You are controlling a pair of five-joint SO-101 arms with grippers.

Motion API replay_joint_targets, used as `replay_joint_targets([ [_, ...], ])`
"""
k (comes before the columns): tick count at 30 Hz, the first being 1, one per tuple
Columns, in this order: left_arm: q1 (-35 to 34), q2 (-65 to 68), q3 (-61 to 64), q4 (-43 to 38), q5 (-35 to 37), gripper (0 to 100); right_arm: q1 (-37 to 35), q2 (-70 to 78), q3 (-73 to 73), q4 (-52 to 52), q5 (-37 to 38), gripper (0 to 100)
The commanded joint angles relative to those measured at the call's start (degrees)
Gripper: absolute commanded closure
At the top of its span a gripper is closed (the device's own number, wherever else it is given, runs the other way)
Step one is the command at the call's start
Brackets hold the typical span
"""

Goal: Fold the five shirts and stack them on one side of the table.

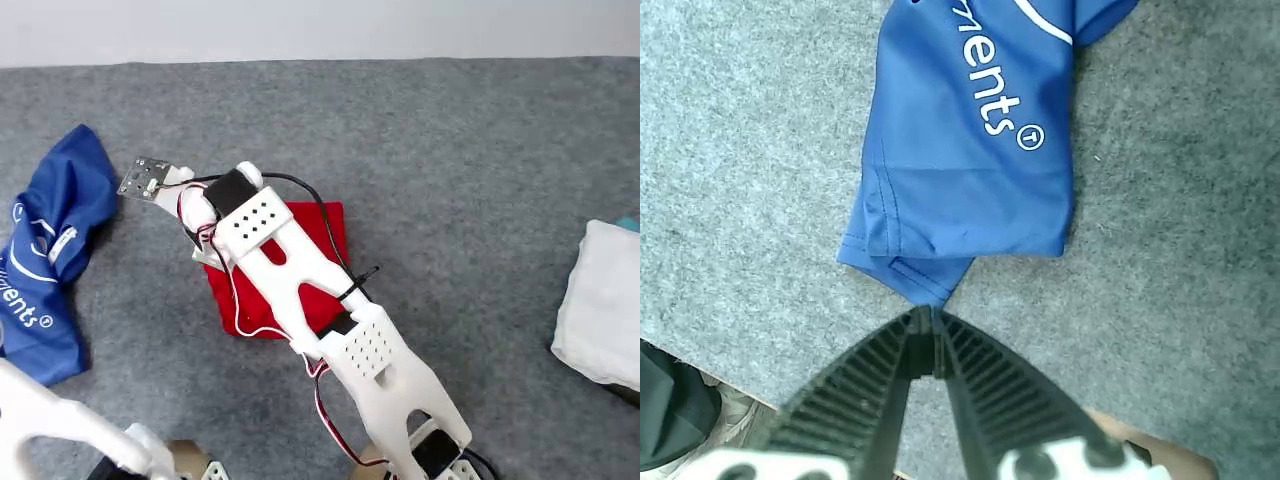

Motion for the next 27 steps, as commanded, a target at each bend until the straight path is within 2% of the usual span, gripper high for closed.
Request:
replay_joint_targets([
  [1,0.1,-1.7,-0.3,0.2,-0.3,99,-0.6,-1.5,-3.6,2.6,-0.7,87.4],
  [5,0.1,-1.7,-0.3,0.2,-0.3,99,-0.5,-3.2,-6.9,7.4,-5.5,71.6],
  [12,0.0,-1.7,-0.3,0.2,-0.3,99,-0.2,-12.9,-4.0,7.5,-7.4,70.4],
  [16,0.0,-1.7,-0.3,0.4,-0.3,99,2.9,-18.6,5.3,7.4,-6.5,80.1],
  [20,0.0,-1.7,-0.3,0.4,-0.3,99,7.6,-19.7,15.7,7.4,0.6,98.7],
  [27,0.0,-1.7,-0.3,0.4,-0.2,99,12.0,-17.1,25.3,3.6,4.0,98.8],
])
